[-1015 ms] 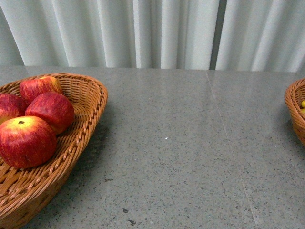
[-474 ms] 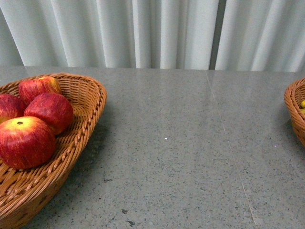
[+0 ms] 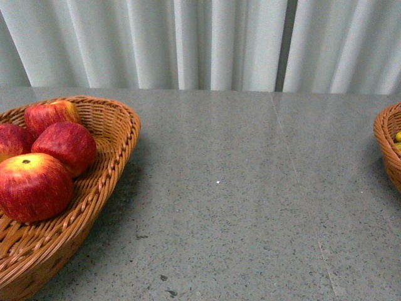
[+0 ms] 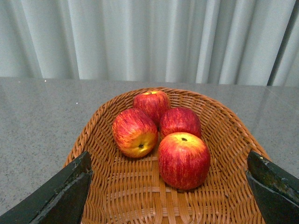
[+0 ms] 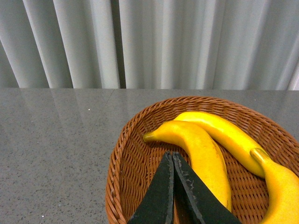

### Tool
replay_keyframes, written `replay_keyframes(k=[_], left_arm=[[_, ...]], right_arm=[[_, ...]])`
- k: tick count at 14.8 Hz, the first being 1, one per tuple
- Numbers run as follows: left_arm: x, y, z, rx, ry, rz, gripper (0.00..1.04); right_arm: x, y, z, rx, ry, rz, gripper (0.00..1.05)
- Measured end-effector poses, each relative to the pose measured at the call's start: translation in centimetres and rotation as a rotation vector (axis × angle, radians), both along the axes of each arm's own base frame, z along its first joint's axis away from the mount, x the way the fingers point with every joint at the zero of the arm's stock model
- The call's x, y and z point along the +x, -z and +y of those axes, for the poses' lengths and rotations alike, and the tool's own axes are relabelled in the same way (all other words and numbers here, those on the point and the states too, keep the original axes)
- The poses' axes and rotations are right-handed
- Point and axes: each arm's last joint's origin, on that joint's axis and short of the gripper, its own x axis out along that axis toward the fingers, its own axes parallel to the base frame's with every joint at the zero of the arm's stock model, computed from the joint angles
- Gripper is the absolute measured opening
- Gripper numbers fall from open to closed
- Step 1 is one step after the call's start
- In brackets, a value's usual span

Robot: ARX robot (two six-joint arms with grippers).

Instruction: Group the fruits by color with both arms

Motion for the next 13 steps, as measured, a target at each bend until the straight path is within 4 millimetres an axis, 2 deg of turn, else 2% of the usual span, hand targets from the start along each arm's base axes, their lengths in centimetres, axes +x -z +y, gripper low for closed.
replay_keyframes(k=[3, 13], left_arm=[[0.0, 0.0, 0.0, 0.000, 0.000, 0.000, 0.98], [0.0, 0.0, 0.0, 0.000, 0.000, 0.000, 0.98]], right_arm=[[-0.6, 0.8, 0.0, 0.000, 0.000, -0.010, 0.02], [-1.7, 0.7, 0.0, 0.000, 0.000, -0.016, 0.02]])
